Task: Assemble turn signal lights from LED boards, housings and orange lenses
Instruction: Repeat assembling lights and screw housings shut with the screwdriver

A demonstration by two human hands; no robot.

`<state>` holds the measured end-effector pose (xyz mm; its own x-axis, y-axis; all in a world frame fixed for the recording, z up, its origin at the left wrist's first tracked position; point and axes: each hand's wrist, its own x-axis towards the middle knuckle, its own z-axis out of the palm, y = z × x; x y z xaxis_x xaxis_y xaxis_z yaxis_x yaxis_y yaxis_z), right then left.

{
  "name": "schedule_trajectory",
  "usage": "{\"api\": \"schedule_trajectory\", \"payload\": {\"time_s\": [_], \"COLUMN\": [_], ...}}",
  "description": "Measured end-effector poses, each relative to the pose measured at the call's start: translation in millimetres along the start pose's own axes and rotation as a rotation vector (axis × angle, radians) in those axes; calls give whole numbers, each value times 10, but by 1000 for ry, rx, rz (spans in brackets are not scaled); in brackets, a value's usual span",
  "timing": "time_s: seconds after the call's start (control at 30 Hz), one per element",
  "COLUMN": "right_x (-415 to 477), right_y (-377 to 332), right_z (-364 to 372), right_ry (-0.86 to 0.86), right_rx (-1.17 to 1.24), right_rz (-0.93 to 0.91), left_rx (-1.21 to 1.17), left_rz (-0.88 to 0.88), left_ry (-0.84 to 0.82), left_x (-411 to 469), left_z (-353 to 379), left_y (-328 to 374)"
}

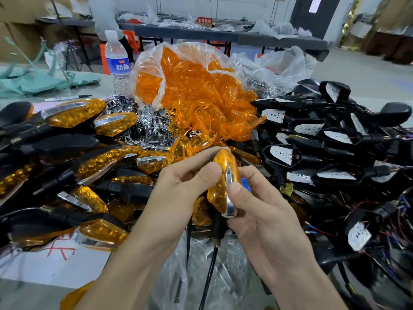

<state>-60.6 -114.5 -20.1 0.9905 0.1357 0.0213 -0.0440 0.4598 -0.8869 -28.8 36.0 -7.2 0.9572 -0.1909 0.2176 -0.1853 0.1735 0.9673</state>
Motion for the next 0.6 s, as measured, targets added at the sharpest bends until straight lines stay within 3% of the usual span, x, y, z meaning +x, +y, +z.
{"api": "schedule_trajectory", "payload": {"time_s": [0.13,0.4,0.5,0.6], "right_x": [-13,2,36,79], "right_y": [26,-91,-149,-220], "right_z": [13,-7,-66,-179], "right_ry": [35,-67,5,64], "right_rx": [-49,-328,-171,71], "right_rz": [28,13,26,69], "left_rx": [-15,6,63,112], "left_rz": [-12,-25,-55,-75], "left_ry": [89,9,-30,-179], "left_x": [-21,-9,-12,-20], "left_z": [34,-63,-55,-9], "left_y": [43,38,-9,15]}}
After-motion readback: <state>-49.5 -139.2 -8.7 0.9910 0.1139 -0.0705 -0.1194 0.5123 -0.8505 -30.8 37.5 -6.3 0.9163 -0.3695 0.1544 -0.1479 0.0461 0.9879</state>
